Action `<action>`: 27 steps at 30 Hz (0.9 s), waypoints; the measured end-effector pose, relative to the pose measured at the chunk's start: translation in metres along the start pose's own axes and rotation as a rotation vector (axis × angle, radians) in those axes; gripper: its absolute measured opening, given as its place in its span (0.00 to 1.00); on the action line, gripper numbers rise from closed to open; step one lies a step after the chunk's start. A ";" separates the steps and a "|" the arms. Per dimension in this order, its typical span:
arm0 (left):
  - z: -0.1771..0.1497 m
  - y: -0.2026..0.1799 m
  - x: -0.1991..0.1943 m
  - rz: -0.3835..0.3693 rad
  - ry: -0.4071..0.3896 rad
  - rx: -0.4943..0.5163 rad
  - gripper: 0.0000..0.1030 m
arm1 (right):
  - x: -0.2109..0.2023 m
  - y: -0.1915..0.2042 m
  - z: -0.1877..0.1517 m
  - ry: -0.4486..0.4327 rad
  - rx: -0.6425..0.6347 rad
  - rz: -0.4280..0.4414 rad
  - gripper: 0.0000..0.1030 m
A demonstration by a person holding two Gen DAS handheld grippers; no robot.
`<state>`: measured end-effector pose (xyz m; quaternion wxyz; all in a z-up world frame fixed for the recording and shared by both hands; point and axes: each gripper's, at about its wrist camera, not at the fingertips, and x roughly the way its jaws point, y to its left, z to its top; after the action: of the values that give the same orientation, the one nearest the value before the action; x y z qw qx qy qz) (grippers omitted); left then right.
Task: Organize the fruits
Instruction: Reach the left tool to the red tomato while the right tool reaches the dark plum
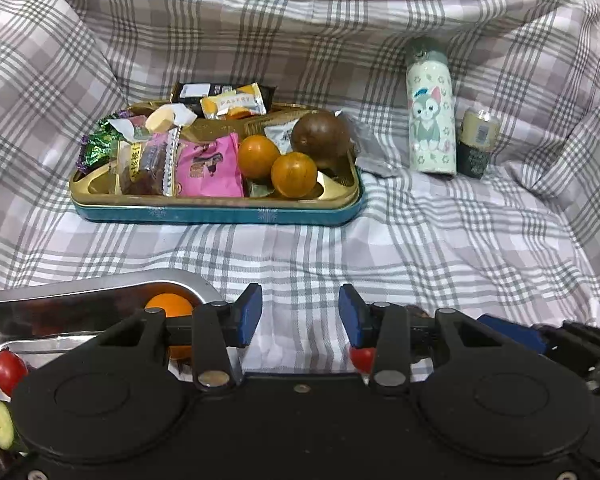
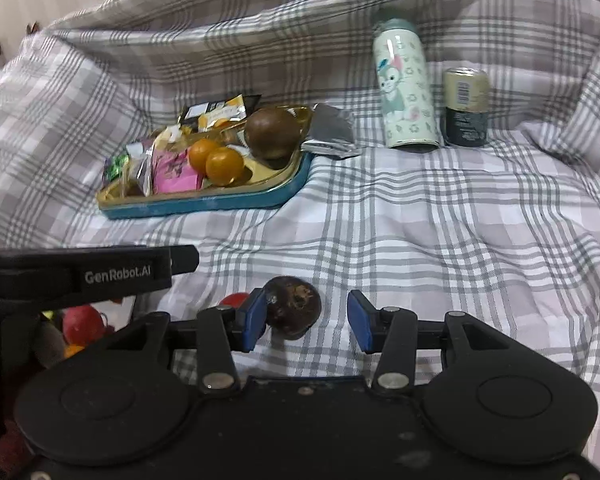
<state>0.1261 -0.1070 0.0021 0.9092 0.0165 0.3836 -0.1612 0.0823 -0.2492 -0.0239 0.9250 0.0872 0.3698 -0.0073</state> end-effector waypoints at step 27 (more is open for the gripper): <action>-0.012 -0.009 0.011 -0.061 0.036 0.044 0.49 | 0.012 -0.062 0.007 0.037 0.265 -0.175 0.46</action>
<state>0.1226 -0.1171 -0.0132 0.8963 0.0277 0.3964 -0.1968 0.0906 -0.3112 -0.0370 0.8943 0.1761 0.3886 -0.1349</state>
